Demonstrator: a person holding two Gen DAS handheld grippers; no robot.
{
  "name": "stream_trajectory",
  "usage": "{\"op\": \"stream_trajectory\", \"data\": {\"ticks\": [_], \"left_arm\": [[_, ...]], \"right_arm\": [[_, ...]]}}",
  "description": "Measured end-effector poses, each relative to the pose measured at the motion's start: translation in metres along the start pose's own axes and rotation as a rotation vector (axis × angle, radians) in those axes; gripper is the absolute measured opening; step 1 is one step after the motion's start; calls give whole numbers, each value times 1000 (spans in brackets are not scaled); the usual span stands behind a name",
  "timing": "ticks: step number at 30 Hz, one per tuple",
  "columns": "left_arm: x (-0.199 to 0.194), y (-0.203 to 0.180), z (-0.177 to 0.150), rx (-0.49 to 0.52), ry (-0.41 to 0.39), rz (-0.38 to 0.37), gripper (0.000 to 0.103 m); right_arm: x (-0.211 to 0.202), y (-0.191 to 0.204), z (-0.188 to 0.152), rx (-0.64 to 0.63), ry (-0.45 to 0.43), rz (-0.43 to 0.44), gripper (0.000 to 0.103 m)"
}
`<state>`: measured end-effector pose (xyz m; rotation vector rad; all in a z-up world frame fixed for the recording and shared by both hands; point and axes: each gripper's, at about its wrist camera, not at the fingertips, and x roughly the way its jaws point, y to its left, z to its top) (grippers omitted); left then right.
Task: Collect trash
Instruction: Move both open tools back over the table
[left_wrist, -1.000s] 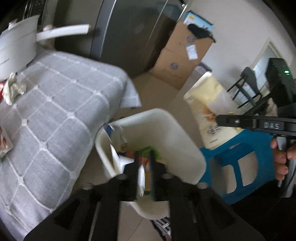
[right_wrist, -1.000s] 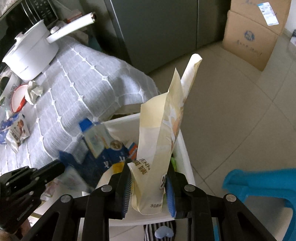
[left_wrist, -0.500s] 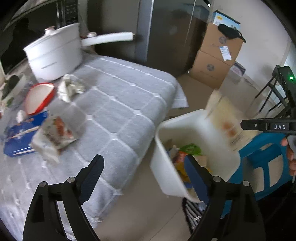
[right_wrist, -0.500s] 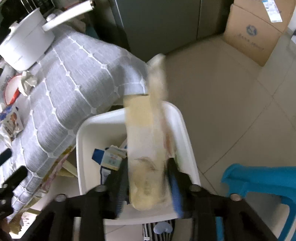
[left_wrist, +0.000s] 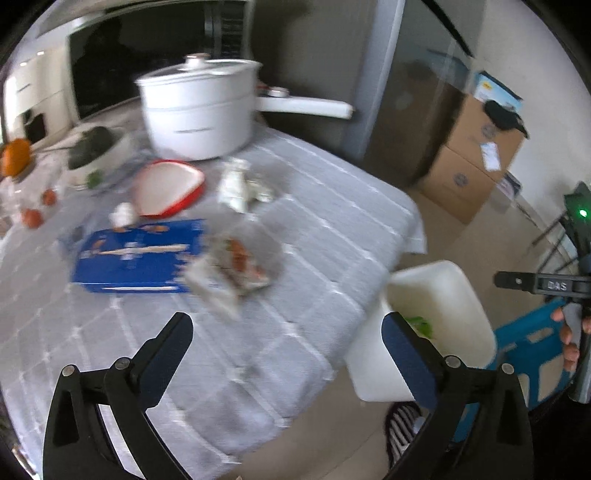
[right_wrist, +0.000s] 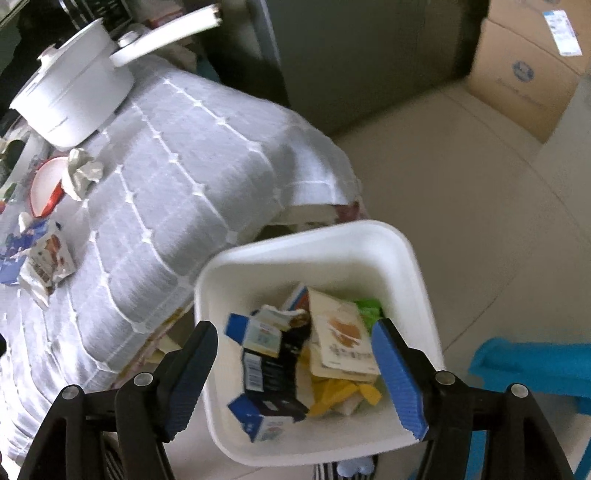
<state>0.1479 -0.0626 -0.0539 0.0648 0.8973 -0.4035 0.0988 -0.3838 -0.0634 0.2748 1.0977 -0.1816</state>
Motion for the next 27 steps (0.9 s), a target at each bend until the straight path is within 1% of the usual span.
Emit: {"op": "stream_trajectory", "data": {"ticks": [4,10,14,18,23,27], "left_arm": [[-2,28,1,-26,-10,83,103],[2,70,1,-73,15,178,103],[1,98,1,-132,30,214,103],[-4,119,-2,-171,37,240,103],[-8,142,-9,-186,51,268,103],[-9,158,-12,-185,60,295,103]], "right_arm": [[5,20,5,-28,-2,13,76],[14,56,12,-79,-3,30,77],[21,88,16,-115,0,56,78],[31,130,17,-173,5,85,78],[48,190,14,-250,22,128,78],[65,232,8,-317,40,143,79]]}}
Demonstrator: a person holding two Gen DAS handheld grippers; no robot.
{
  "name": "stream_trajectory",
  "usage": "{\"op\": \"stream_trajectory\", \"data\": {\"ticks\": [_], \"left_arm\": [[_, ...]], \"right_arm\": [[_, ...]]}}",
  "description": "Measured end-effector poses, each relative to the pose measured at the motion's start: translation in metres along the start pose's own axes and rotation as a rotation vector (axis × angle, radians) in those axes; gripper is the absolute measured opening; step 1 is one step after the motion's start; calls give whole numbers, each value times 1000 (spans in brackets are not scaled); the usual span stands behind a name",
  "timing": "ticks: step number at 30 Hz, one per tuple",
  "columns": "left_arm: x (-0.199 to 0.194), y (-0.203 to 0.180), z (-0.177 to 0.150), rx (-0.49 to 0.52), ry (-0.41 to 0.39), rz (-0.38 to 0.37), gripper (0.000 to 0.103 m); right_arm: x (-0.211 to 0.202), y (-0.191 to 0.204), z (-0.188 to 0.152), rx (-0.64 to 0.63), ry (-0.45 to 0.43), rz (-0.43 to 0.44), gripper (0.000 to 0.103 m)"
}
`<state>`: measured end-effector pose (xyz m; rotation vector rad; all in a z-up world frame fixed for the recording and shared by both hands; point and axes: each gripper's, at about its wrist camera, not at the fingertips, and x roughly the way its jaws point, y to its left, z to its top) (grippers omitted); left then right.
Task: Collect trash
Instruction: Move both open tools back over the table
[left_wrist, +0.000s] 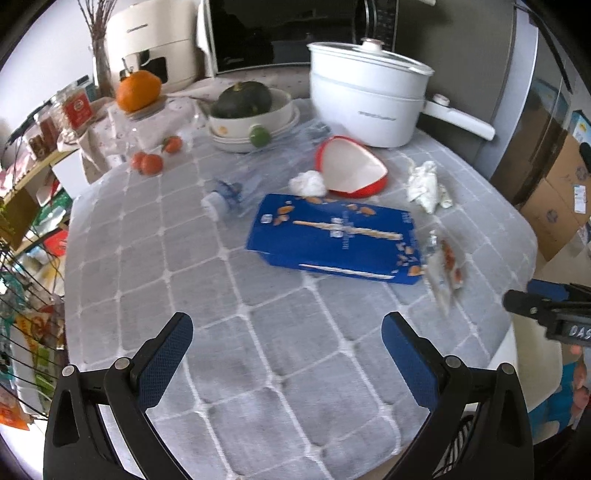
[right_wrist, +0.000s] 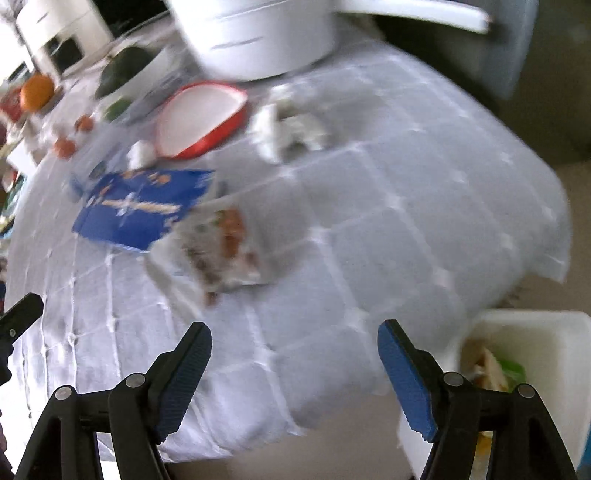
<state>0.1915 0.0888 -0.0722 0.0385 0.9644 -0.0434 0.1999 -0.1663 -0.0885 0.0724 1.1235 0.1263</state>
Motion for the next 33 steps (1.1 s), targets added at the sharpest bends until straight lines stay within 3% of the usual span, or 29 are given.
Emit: {"op": "stream_trajectory", "data": {"ticks": [8,17,23,25,27,33], "left_arm": [[7,13,4,10,5,18,103],[5,18,7,26,-26,40,103],[12,19,7,33,-9,52,103],[14,17,8,39,-4,52,103],[16,16,9,40,4,47,103],[32,25,24,-110,54,-56,103]], "right_arm": [[47,60,12,-137,20,-27,79],[81,79,24,-153,-3,-52,76],[86,78,29,-161,-20,-51,45],[85,76,29,-168,-19,-50,23],[81,71,32,-172,-21,-55,15],[56,44,38,-130,-38,-25,12]]}}
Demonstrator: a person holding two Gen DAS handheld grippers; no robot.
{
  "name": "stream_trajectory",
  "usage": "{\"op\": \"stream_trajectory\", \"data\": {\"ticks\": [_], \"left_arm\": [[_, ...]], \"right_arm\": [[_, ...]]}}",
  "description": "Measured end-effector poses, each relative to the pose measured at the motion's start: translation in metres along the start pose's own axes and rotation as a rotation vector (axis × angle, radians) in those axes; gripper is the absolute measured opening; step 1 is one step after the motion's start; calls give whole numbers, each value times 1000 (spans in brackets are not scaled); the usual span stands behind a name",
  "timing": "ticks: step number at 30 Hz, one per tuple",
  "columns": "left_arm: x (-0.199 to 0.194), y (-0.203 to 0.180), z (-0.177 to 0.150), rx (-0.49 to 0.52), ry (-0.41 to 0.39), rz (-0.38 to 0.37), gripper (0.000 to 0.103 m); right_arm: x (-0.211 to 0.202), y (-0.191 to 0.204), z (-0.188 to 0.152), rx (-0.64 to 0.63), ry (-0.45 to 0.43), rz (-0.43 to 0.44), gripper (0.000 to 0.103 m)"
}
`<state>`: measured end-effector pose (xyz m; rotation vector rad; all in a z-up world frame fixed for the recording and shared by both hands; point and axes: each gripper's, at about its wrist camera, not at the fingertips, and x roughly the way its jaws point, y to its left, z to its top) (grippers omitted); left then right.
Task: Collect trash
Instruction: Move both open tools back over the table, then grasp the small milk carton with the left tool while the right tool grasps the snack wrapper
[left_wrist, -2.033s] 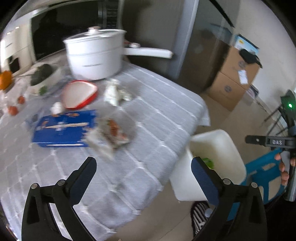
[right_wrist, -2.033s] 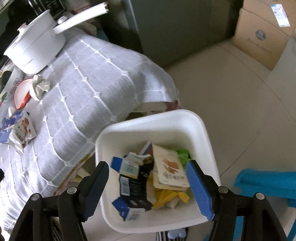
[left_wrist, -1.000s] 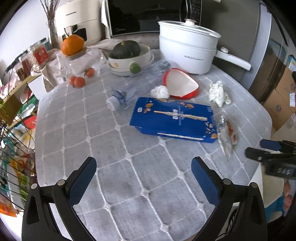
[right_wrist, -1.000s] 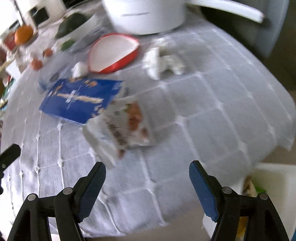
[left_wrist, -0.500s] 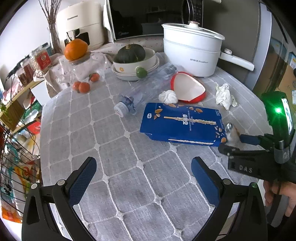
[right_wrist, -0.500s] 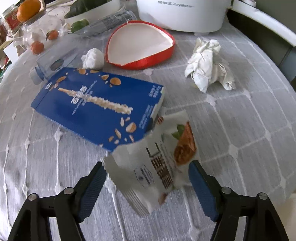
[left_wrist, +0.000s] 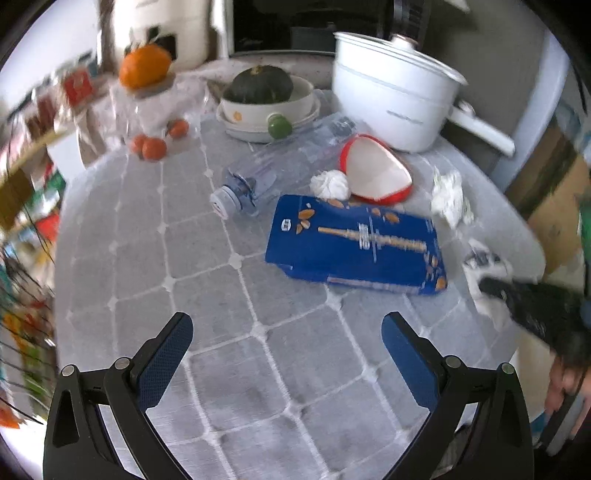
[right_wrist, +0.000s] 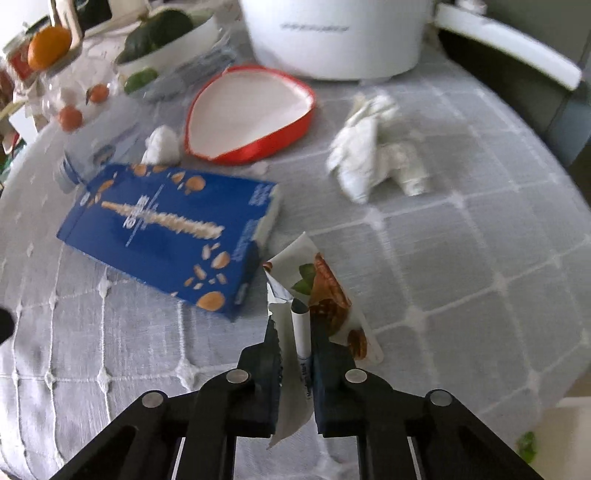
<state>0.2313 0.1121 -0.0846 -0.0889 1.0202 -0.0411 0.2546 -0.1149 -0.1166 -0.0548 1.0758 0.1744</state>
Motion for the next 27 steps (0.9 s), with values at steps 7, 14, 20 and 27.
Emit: {"op": "stream_trajectory", "data": {"ticks": [7,14,20,27], "left_arm": [[41,28,11,-318,-7,-192,94],[72,42,14,-515,-55,-260,78],[86,50,16,-587,-51,-292,28],[55,32,20,-518,-109,-345,4]], "right_arm": [[-29,-26,-1,12,-38,6,12],[-37,-52,-9,49,-27,-2,12],[-39,-59,-10,47,-24,-4,12],[-51,-70,-12,62,-47,-2,12]]}}
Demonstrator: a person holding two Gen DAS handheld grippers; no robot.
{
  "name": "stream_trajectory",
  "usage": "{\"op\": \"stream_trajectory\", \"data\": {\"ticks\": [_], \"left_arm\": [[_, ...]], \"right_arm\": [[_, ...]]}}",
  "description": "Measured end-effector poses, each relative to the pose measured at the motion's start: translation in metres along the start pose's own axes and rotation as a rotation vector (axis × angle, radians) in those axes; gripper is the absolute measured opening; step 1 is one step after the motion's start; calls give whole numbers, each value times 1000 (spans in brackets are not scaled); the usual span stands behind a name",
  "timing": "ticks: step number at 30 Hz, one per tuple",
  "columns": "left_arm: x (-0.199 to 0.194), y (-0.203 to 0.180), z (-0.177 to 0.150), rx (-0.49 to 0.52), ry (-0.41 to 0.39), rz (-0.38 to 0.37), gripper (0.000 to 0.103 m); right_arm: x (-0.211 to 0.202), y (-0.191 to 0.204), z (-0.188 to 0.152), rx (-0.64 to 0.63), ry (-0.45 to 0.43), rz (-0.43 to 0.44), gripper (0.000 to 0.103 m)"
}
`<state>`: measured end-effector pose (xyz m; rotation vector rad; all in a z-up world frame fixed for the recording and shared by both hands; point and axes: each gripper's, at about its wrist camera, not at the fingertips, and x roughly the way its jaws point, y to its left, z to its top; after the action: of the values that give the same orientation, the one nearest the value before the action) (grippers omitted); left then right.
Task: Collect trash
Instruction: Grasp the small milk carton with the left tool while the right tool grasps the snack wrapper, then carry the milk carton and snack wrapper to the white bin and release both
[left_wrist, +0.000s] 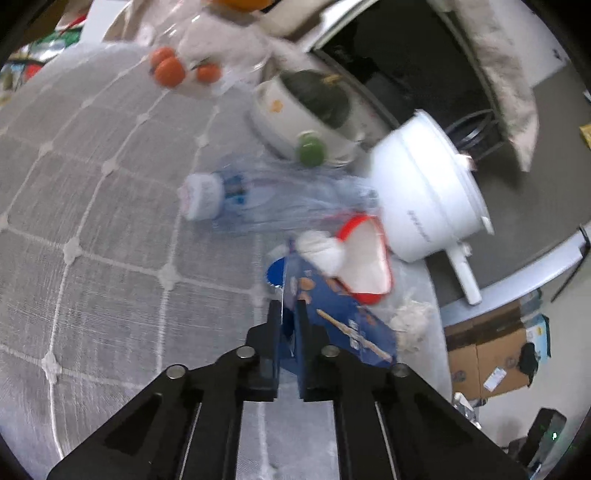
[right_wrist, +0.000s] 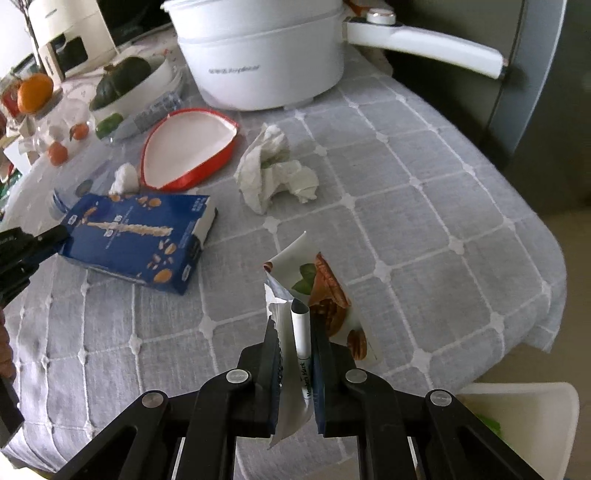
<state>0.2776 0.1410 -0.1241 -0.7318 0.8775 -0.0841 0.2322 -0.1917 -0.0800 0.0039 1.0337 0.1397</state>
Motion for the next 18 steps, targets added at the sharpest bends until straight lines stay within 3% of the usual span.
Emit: {"op": "stream_trajectory", "data": {"ticks": [7,18], "left_arm": [[-40,-35,-11,75,-34,-70,0],[-97,-106,-45,311,-76,-176,0]], "right_arm": [[-23,-12,-1,25,-52,5,12],[-75,-34,-22,59,-140,12,12]]}}
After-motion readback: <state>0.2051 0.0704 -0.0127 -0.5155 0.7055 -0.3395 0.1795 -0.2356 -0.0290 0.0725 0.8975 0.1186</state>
